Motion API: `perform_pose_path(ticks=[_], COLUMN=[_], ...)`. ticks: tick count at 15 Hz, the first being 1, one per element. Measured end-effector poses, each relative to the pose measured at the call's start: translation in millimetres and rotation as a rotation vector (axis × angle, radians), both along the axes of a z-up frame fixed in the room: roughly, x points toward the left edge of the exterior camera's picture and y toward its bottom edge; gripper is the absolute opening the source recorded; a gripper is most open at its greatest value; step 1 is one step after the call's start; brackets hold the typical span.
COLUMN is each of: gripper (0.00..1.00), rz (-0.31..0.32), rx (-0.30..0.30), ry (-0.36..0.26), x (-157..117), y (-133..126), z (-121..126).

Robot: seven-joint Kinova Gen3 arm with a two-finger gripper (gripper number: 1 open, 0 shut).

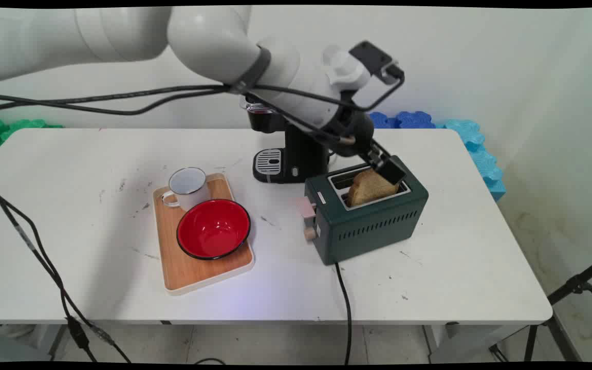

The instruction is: Press the toaster switch

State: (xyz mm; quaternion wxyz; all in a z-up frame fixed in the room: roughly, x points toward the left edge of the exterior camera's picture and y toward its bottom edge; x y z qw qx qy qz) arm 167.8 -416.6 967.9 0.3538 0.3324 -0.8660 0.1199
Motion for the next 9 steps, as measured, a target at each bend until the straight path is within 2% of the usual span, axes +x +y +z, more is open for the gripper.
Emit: perform_pose_path(ticks=[4, 9], gripper=[1.0, 1.0], rz=[-0.043, -0.101], rx=[-0.06, -0.124], ry=[0.036, 0.04], x=[25, 78], y=[12, 30], z=[19, 29])
